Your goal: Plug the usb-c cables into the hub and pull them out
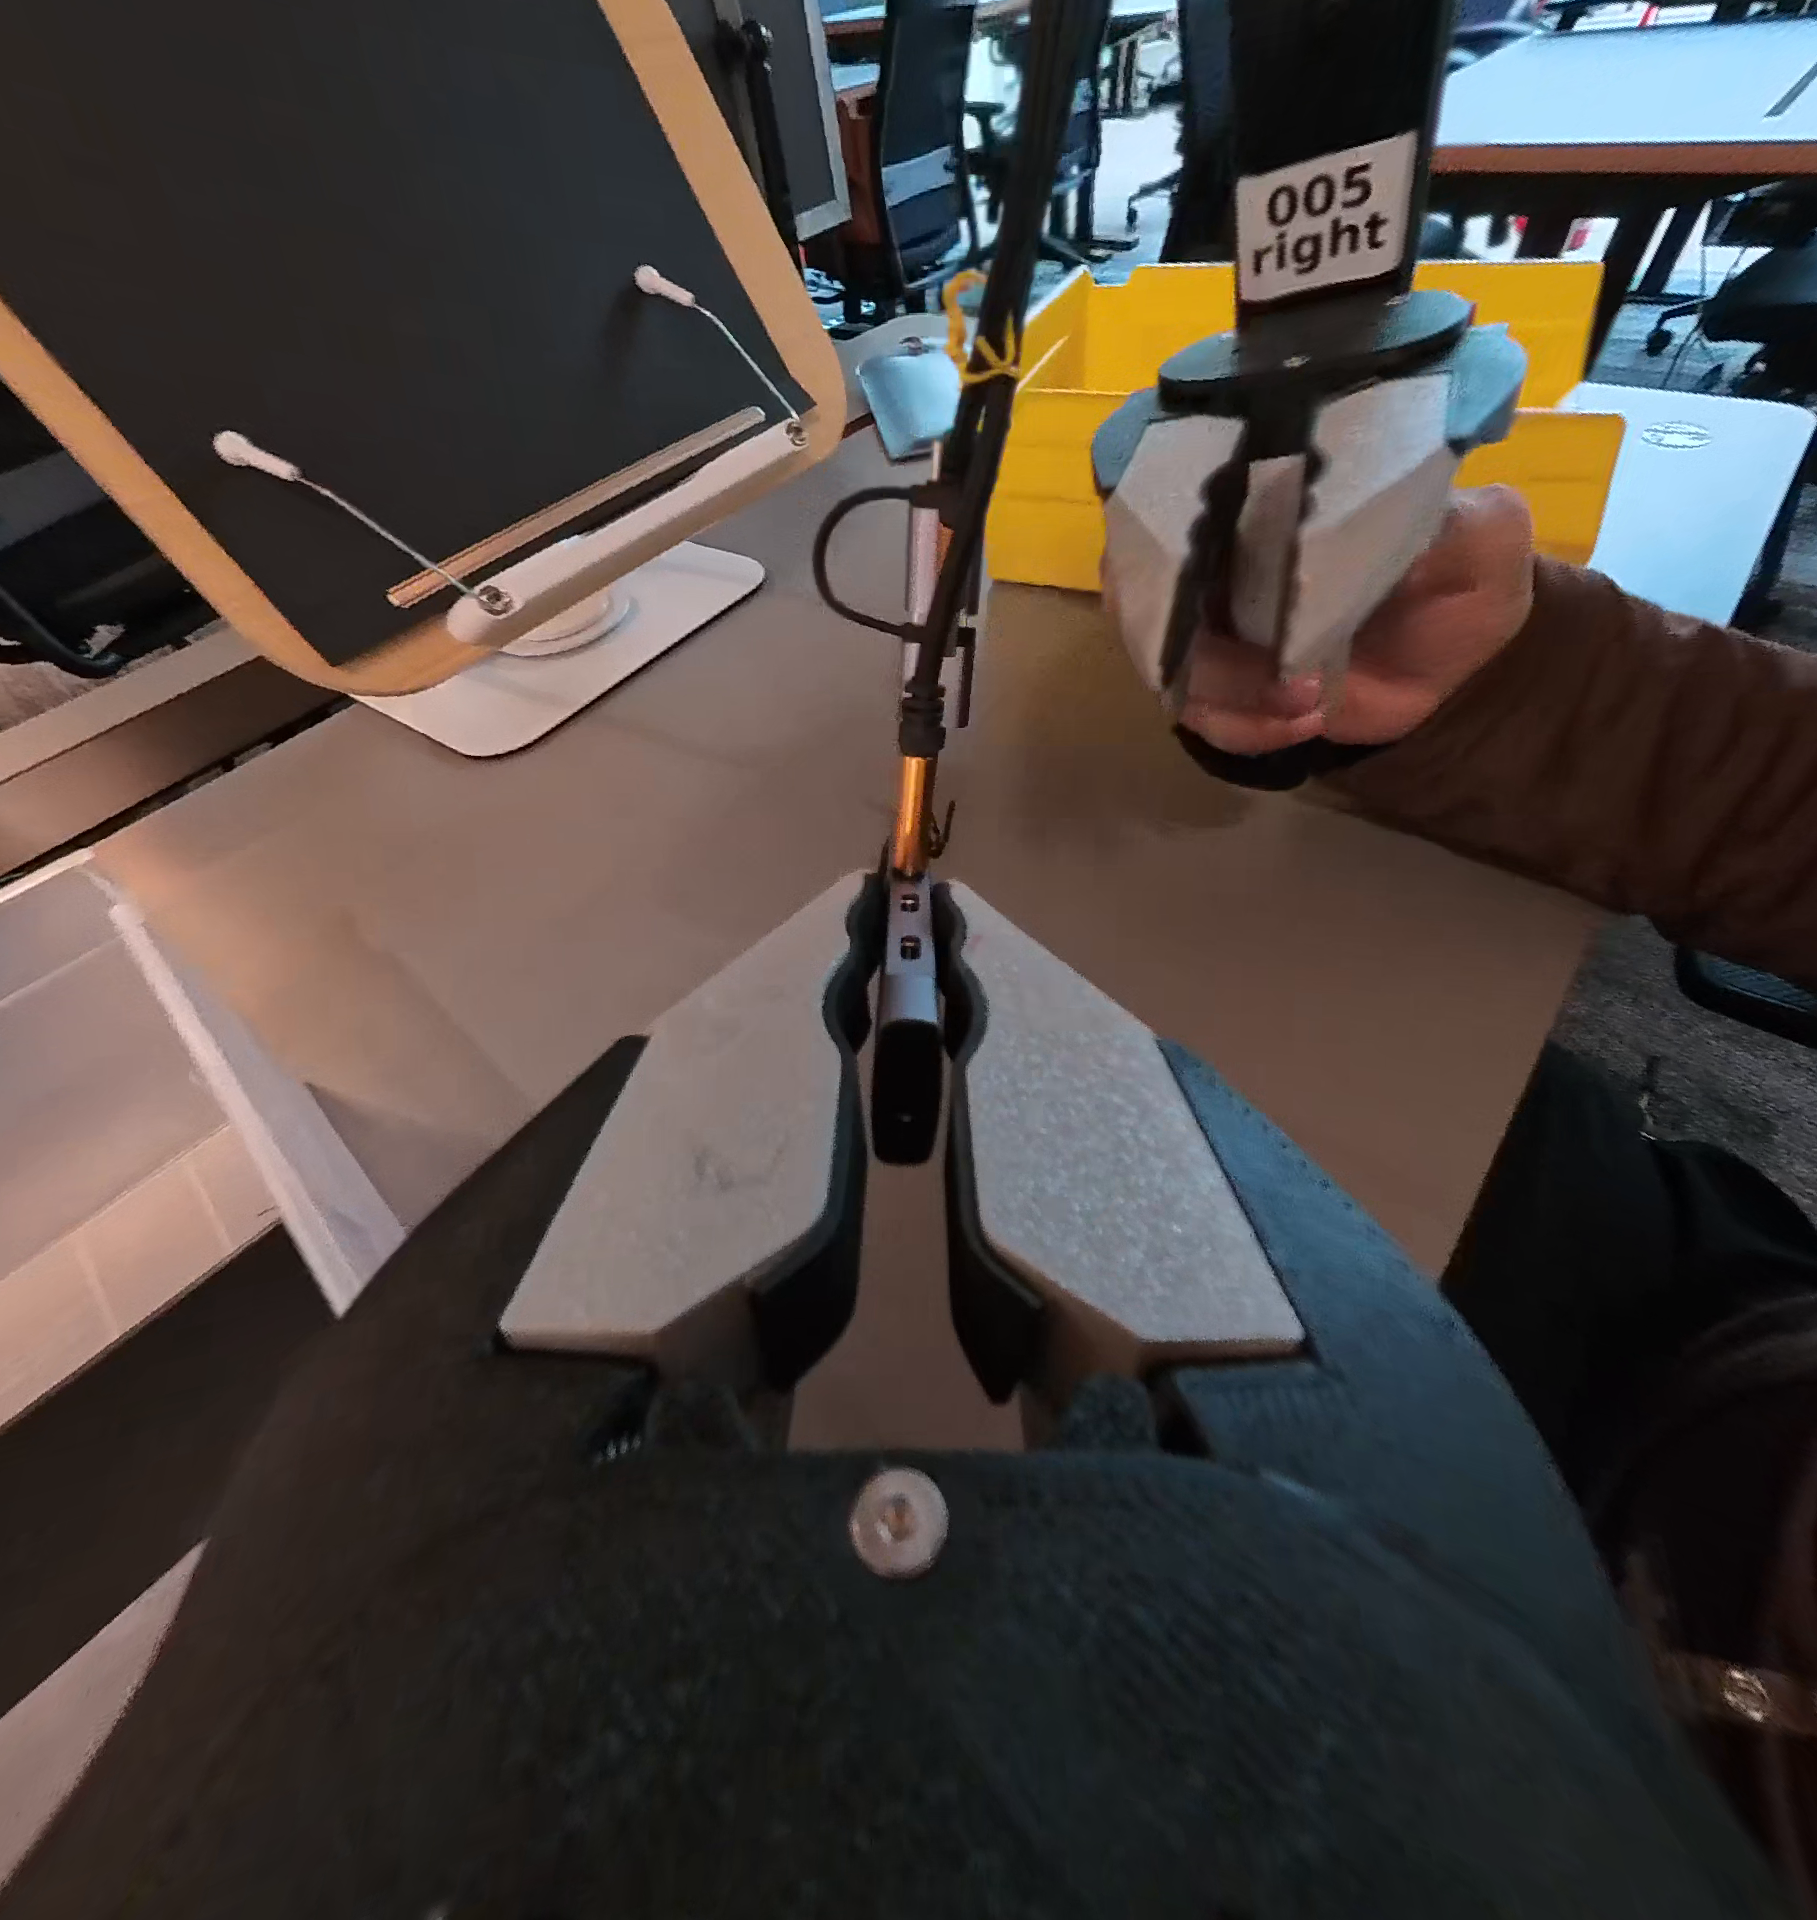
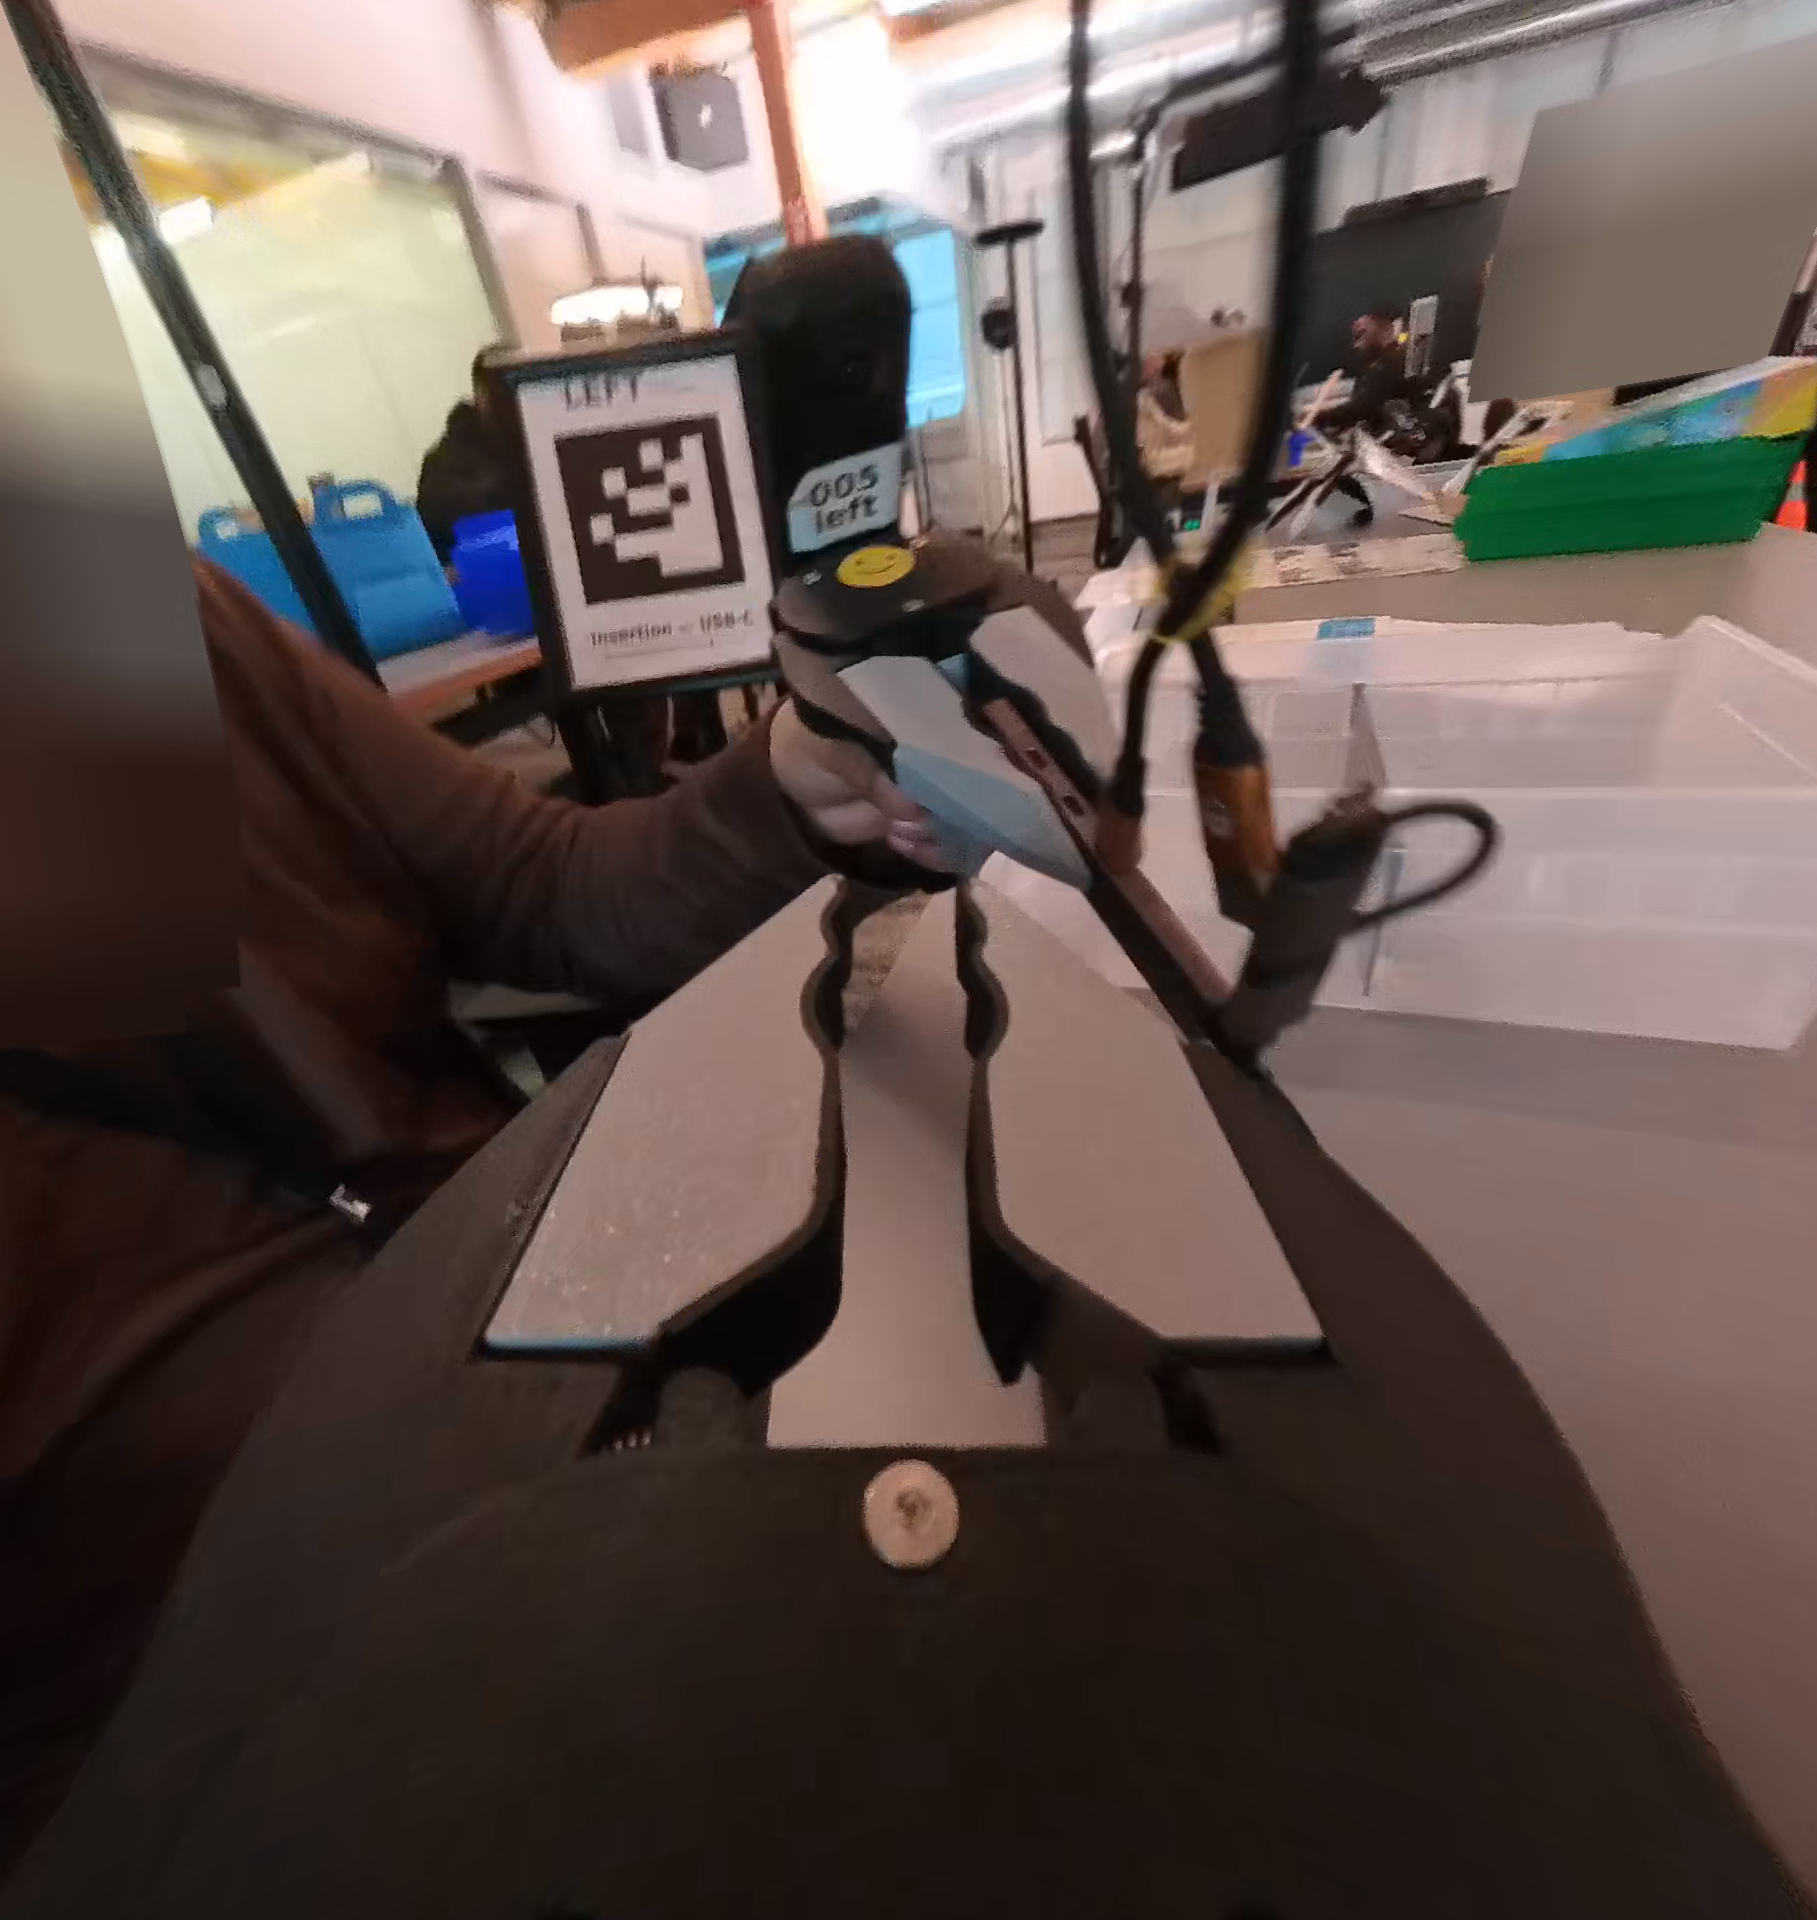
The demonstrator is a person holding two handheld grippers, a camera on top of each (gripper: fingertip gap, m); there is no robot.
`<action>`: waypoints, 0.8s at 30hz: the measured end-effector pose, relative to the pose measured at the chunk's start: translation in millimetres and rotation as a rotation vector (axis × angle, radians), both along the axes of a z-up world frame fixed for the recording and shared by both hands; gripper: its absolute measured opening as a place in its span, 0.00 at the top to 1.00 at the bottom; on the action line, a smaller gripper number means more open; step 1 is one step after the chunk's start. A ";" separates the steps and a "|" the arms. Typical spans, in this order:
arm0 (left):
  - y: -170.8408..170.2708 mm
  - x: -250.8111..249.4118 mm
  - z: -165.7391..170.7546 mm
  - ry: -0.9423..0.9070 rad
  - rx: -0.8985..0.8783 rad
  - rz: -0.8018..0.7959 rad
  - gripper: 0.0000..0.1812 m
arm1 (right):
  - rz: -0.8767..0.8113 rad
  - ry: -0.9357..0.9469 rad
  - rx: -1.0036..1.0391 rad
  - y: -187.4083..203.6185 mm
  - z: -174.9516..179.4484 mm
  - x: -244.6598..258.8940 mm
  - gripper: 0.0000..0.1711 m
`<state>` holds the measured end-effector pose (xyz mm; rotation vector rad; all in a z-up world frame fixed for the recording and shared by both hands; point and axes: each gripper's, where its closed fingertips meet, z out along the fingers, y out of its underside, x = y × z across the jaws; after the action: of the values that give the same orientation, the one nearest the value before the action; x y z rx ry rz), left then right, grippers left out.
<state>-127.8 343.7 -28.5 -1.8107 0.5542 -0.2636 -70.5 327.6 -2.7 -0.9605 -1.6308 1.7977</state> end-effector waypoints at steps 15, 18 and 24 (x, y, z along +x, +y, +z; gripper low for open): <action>-7.3 40.7 -7.3 -0.071 -0.039 -0.172 0.96 | -0.226 -0.038 0.298 5.8 -26.3 -23.8 0.96; -8.7 42.8 -5.8 -0.079 -0.035 -0.185 0.96 | -0.203 -0.030 0.289 2.6 -24.4 -21.0 0.98; -11.6 47.0 -2.6 -0.121 -0.030 -0.211 0.96 | -0.176 -0.016 0.272 -0.7 -20.8 -17.7 0.98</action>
<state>-80.8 332.1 -31.1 -1.7528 0.6585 -0.5236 -88.2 326.9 -23.5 -0.9605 -1.6903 1.4135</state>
